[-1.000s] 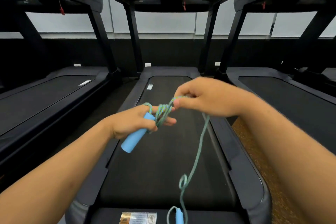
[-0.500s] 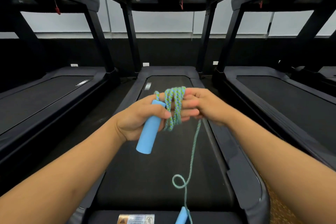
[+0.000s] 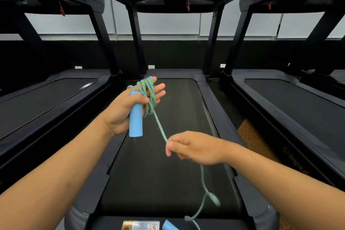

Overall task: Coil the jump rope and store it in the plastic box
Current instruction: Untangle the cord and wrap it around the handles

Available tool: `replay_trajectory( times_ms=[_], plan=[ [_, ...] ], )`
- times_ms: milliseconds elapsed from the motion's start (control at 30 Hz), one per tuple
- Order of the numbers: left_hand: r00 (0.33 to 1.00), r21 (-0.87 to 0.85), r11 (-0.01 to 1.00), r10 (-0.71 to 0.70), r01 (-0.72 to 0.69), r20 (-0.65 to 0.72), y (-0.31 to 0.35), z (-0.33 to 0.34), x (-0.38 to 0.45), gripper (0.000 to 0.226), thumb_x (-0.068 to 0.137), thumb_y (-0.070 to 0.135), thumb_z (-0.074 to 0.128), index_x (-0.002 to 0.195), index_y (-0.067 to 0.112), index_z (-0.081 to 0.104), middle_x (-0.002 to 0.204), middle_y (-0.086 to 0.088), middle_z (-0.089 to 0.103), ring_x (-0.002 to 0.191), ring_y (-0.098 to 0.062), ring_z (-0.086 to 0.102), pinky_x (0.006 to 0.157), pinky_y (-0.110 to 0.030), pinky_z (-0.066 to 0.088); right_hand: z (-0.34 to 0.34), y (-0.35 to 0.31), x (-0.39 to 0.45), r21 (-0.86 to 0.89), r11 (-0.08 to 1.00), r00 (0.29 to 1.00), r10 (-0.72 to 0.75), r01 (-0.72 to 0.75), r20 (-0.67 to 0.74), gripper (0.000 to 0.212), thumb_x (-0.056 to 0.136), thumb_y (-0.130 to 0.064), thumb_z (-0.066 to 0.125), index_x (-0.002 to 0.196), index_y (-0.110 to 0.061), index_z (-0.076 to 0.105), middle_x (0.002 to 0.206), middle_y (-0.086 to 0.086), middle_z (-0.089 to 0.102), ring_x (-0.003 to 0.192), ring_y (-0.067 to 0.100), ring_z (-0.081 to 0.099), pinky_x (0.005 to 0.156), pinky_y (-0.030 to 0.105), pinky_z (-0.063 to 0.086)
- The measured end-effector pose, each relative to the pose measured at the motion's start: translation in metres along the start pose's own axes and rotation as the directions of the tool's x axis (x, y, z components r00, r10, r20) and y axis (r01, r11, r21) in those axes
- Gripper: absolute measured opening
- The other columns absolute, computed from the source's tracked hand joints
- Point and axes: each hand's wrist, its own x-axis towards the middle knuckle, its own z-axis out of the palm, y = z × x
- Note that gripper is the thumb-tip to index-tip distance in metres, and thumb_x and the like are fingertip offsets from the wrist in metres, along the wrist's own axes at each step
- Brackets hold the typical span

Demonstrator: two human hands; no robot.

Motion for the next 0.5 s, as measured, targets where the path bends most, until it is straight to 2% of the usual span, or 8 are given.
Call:
replay_trajectory(
  times_ms=[100,167,200,233,300,367,433,500],
  plan=[
    [0.998,0.137,0.989,-0.062,0.061,0.003,-0.005,-0.004,-0.005,0.071,0.079,-0.005,0.049,0.148,0.012,0.048,0.144,-0.011,0.064,0.135,-0.024,0.059,0.118,-0.040,0.038,-0.022,-0.034,-0.012,-0.263,0.964,0.999,-0.044,0.042,-0.004,0.030,0.107,-0.038,0.046,0.097,-0.021,0.069,0.078,0.002,0.066,0.068,0.005,0.059,0.064,0.017,0.042],
    [0.987,0.256,0.958,-0.147,0.128,0.058,-0.011,0.000,-0.009,0.066,0.078,-0.004,0.052,0.139,0.018,0.059,0.132,-0.007,0.071,0.123,-0.019,0.066,0.105,-0.030,0.048,-0.047,-0.055,-0.021,-0.351,0.934,0.990,-0.108,0.071,-0.088,0.029,0.105,-0.036,0.051,0.094,-0.017,0.070,0.071,0.000,0.061,0.064,0.004,0.054,0.060,0.017,0.039],
    [0.978,0.329,0.932,-0.191,0.154,0.081,-0.013,0.004,-0.010,0.058,0.077,-0.003,0.055,0.129,0.021,0.067,0.122,-0.005,0.074,0.113,-0.019,0.068,0.094,-0.027,0.051,-0.061,-0.063,-0.024,-0.370,0.926,0.979,-0.142,0.080,-0.144,0.028,0.104,-0.035,0.053,0.092,-0.016,0.069,0.067,-0.004,0.056,0.061,0.003,0.051,0.058,0.018,0.038],
    [0.964,0.386,0.906,-0.237,0.175,0.120,-0.014,0.009,-0.012,0.054,0.077,-0.004,0.055,0.123,0.022,0.069,0.119,-0.003,0.075,0.111,-0.020,0.068,0.089,-0.027,0.052,-0.074,-0.067,-0.027,-0.366,0.927,0.963,-0.170,0.085,-0.208,0.026,0.104,-0.035,0.054,0.091,-0.017,0.069,0.064,-0.007,0.053,0.059,0.002,0.049,0.057,0.019,0.038],
    [0.917,0.448,0.871,-0.329,0.202,0.227,-0.015,0.020,-0.016,0.063,0.081,-0.008,0.051,0.138,0.018,0.058,0.135,-0.005,0.071,0.129,-0.020,0.063,0.104,-0.027,0.048,-0.095,-0.068,-0.028,-0.333,0.938,0.922,-0.209,0.095,-0.326,0.025,0.103,-0.036,0.056,0.090,-0.021,0.071,0.062,-0.009,0.052,0.058,0.003,0.049,0.057,0.021,0.037],
    [0.871,0.471,0.857,-0.383,0.211,0.307,-0.016,0.033,-0.019,0.071,0.082,-0.011,0.049,0.148,0.014,0.046,0.142,-0.009,0.066,0.137,-0.022,0.058,0.115,-0.029,0.041,-0.104,-0.058,-0.023,-0.299,0.950,0.885,-0.212,0.088,-0.413,0.024,0.103,-0.036,0.056,0.090,-0.022,0.070,0.060,-0.010,0.050,0.056,0.003,0.047,0.057,0.024,0.036],
    [0.841,0.470,0.859,-0.400,0.205,0.363,-0.018,0.044,-0.020,0.072,0.082,-0.012,0.049,0.150,0.010,0.044,0.142,-0.013,0.065,0.137,-0.026,0.058,0.116,-0.032,0.041,-0.107,-0.041,-0.015,-0.247,0.966,0.858,-0.190,0.077,-0.478,0.024,0.104,-0.035,0.056,0.086,-0.024,0.067,0.056,-0.013,0.048,0.052,0.002,0.044,0.055,0.022,0.034],
    [0.825,0.432,0.878,-0.394,0.208,0.404,-0.017,0.051,-0.021,0.071,0.082,-0.013,0.048,0.149,0.010,0.046,0.141,-0.015,0.065,0.136,-0.029,0.059,0.116,-0.035,0.041,-0.104,-0.017,-0.005,-0.093,0.993,0.860,-0.110,0.073,-0.498,0.024,0.105,-0.033,0.056,0.085,-0.025,0.066,0.051,-0.016,0.047,0.047,0.002,0.040,0.052,0.022,0.033]
  ],
)
